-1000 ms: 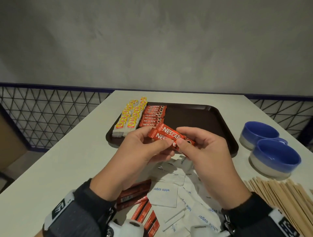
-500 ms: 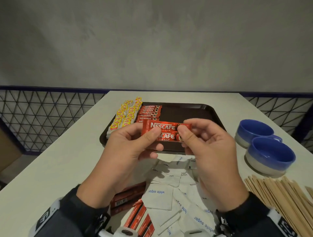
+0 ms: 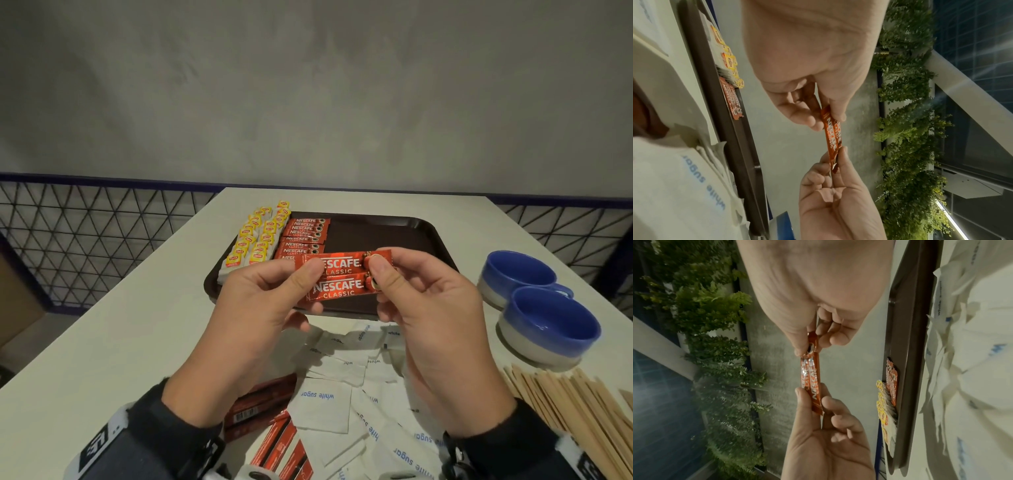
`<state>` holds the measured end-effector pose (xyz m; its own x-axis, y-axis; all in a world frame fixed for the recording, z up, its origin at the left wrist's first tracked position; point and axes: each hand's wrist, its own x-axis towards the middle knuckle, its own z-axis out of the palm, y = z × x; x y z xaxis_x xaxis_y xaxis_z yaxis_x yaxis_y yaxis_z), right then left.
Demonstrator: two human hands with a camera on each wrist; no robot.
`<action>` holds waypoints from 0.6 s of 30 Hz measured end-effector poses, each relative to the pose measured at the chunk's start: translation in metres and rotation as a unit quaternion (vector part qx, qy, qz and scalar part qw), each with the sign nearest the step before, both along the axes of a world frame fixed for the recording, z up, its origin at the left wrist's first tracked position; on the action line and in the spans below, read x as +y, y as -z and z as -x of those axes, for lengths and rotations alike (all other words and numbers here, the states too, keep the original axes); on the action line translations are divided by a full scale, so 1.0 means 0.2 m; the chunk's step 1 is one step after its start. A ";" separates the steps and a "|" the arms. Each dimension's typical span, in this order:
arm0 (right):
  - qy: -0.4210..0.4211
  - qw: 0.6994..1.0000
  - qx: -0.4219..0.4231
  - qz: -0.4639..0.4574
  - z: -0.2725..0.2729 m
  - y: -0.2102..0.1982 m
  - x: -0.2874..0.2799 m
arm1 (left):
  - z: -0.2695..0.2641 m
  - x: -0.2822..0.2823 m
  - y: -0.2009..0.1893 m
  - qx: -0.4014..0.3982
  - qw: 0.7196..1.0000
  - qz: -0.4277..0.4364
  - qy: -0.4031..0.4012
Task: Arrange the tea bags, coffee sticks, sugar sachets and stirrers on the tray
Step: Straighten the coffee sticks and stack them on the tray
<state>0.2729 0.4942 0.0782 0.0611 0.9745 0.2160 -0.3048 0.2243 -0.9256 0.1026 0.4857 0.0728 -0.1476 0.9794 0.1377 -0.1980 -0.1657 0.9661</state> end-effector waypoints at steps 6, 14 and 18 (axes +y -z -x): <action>0.004 1.000 -0.009 0.009 0.00 0.00 0.00 | 0.00 0.00 0.01 0.003 1.000 0.015 -0.007; -0.004 0.999 0.029 0.028 -0.02 0.02 0.01 | 0.00 0.00 0.01 0.017 1.000 0.023 -0.002; -0.004 0.999 0.032 0.028 -0.03 0.02 0.02 | 0.00 0.00 0.00 0.025 1.000 0.013 -0.003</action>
